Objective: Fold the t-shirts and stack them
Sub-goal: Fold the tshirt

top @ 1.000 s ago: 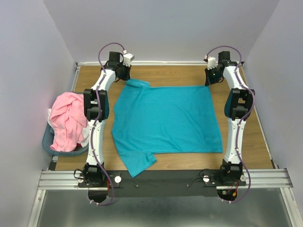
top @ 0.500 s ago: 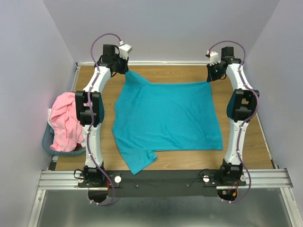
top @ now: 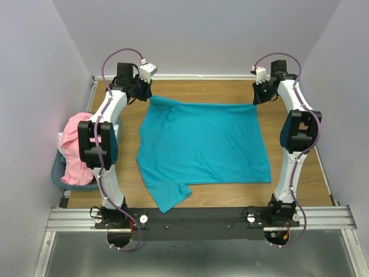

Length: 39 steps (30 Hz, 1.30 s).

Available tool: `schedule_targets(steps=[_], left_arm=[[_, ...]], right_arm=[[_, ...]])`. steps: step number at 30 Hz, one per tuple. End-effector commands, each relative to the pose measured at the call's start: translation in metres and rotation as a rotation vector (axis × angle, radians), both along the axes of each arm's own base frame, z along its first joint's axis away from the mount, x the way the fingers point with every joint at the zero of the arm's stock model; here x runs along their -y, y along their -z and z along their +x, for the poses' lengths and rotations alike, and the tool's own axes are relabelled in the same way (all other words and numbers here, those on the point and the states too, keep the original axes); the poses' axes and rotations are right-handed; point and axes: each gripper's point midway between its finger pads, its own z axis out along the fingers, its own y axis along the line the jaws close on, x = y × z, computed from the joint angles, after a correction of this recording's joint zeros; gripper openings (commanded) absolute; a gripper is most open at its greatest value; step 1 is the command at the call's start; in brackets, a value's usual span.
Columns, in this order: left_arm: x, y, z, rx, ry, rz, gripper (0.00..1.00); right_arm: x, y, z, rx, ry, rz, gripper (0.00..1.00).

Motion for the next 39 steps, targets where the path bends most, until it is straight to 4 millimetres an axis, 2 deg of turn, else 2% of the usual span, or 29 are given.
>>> schedule_targets(steps=[1, 4, 5, 7, 8, 10, 12, 13, 14, 15, 19, 25, 30, 33, 39], left_arm=[[0.000, -0.036, -0.020, 0.084, 0.044, -0.001, 0.00], [-0.001, -0.037, -0.036, 0.077, 0.047, 0.004, 0.00], [-0.001, -0.031, -0.042, 0.057, 0.045, 0.008, 0.00], [-0.003, -0.035, -0.051, 0.059, 0.043, 0.010, 0.00], [-0.004, -0.025, -0.059, 0.031, 0.041, 0.016, 0.00], [-0.006, -0.028, -0.068, 0.033, 0.040, 0.024, 0.00], [-0.008, -0.017, -0.082, 0.003, 0.044, 0.038, 0.00], [-0.009, -0.021, -0.087, 0.013, 0.046, 0.048, 0.00], [-0.012, -0.014, -0.094, -0.003, 0.041, 0.058, 0.00], [-0.013, -0.019, -0.099, 0.013, 0.045, 0.068, 0.00], [-0.015, -0.011, -0.117, -0.020, 0.052, 0.078, 0.00], [-0.011, 0.021, -0.151, -0.102, 0.084, 0.094, 0.00], [0.001, 0.050, -0.177, -0.167, 0.127, 0.125, 0.00], [0.004, 0.063, -0.184, -0.187, 0.140, 0.154, 0.00], [-0.004, 0.083, -0.188, -0.226, 0.126, 0.204, 0.00]], right_arm=[[-0.001, -0.026, -0.011, 0.045, -0.032, 0.007, 0.00], [-0.002, -0.031, -0.020, 0.044, -0.042, 0.007, 0.01], [-0.002, -0.032, -0.022, 0.045, -0.045, 0.005, 0.01], [-0.001, -0.032, -0.025, 0.045, -0.050, -0.001, 0.01], [-0.001, -0.032, -0.028, 0.041, -0.052, -0.004, 0.00], [-0.002, -0.032, -0.032, 0.040, -0.060, -0.007, 0.01], [-0.002, -0.032, -0.038, 0.035, -0.067, -0.010, 0.01], [-0.001, -0.030, -0.040, 0.029, -0.070, -0.012, 0.01], [-0.001, -0.031, -0.045, 0.026, -0.071, -0.015, 0.00], [-0.001, -0.029, -0.047, 0.024, -0.079, -0.021, 0.01], [0.002, -0.023, -0.058, 0.004, -0.092, -0.041, 0.00], [0.003, -0.005, -0.071, -0.043, -0.108, -0.047, 0.01], [0.004, 0.008, -0.078, -0.074, -0.117, -0.059, 0.01], [0.003, 0.013, -0.084, -0.089, -0.131, -0.059, 0.00], [0.005, 0.026, -0.100, -0.126, -0.155, -0.075, 0.01]])
